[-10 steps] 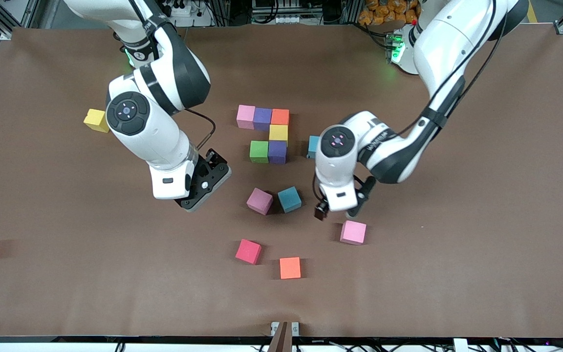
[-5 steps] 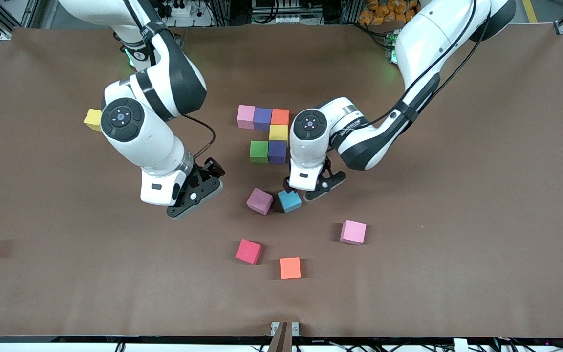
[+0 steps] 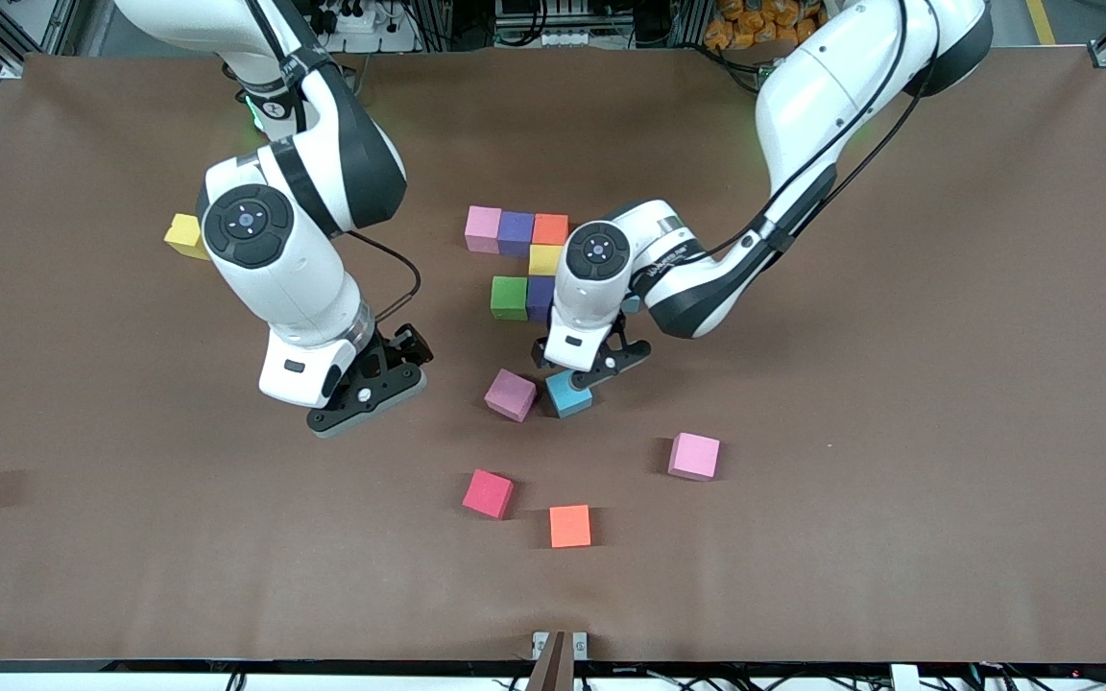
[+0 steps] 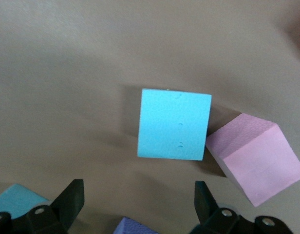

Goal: Form number 2 with 11 blocks
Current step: 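Grasp the cyan cube with the left gripper and lift it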

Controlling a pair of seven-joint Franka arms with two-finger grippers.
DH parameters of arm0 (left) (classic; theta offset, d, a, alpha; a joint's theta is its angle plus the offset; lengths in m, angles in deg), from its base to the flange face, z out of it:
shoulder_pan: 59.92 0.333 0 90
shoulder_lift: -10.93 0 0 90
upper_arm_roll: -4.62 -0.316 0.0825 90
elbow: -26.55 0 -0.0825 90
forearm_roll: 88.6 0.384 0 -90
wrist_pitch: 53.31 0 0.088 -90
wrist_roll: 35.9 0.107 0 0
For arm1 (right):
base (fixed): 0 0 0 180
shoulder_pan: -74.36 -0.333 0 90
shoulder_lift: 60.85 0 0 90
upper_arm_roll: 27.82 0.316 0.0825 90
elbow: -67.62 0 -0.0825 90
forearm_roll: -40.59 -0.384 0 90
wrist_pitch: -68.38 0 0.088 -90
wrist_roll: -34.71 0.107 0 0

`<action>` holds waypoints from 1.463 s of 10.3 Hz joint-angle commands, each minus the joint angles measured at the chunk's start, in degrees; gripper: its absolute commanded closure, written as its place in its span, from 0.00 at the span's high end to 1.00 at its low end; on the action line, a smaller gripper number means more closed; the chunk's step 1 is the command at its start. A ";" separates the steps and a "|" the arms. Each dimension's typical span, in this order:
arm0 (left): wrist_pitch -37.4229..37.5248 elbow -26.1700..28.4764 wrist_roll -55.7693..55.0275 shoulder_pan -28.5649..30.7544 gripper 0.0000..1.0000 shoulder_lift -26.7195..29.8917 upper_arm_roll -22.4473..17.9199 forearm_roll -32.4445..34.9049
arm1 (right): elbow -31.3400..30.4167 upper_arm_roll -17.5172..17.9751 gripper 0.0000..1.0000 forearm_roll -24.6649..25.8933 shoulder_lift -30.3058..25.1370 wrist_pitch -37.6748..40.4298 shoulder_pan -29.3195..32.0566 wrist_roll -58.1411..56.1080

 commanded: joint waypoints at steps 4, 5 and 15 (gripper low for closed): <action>-5.02 -3.69 -12.28 -6.35 1.00 -0.62 -8.23 -0.98 | 1.57 0.64 1.00 1.41 0.99 -0.08 0.59 1.18; -5.21 -3.96 -13.95 -9.51 1.00 -0.71 -11.64 -1.06 | 1.48 0.64 1.00 1.49 0.99 -0.08 0.59 1.27; -6.53 -4.66 -17.84 -16.66 1.00 -2.11 -20.29 -0.80 | 1.57 0.64 1.00 1.50 1.35 -0.08 0.60 1.18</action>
